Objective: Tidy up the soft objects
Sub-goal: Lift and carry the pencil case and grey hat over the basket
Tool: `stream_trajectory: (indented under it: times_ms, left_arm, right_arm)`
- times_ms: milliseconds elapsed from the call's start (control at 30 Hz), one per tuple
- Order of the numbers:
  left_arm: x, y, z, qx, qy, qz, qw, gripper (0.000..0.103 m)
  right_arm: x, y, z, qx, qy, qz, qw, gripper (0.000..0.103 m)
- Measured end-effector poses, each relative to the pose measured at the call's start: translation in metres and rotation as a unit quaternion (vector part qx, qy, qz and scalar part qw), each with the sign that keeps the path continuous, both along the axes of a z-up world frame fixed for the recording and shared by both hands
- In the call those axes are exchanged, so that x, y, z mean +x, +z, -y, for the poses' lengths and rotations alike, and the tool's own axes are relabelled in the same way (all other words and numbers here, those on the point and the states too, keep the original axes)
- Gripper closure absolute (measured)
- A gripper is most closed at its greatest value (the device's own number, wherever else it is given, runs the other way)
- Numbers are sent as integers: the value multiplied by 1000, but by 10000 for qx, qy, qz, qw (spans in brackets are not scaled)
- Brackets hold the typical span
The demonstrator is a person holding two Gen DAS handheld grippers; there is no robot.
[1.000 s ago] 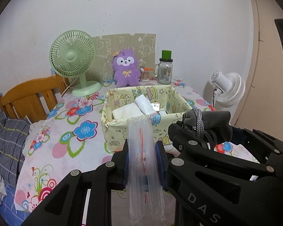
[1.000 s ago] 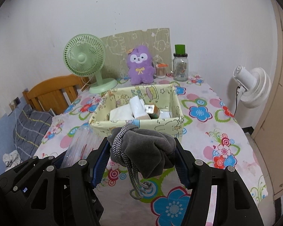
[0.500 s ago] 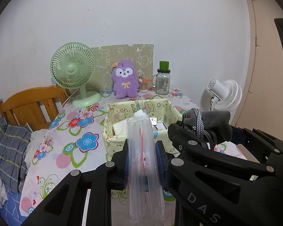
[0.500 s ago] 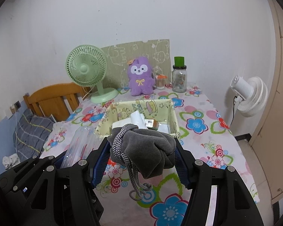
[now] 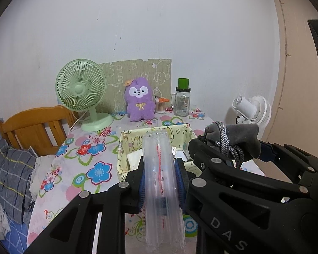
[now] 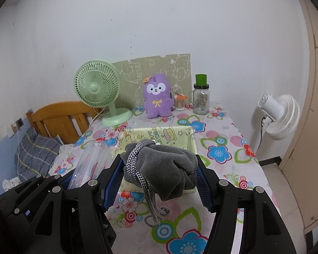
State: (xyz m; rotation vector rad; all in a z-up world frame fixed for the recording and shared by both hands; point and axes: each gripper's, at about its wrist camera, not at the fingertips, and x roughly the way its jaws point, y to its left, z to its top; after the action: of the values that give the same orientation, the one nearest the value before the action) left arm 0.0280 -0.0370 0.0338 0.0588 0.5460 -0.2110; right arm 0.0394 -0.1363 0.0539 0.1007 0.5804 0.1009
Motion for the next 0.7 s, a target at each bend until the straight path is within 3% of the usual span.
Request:
stream_trajectory:
  times_ms: [700]
  left_arm:
    - [42, 5, -1, -29, 11, -84, 10000, 79]
  right_arm:
    - [44, 4, -3, -25, 10, -86, 10000, 37]
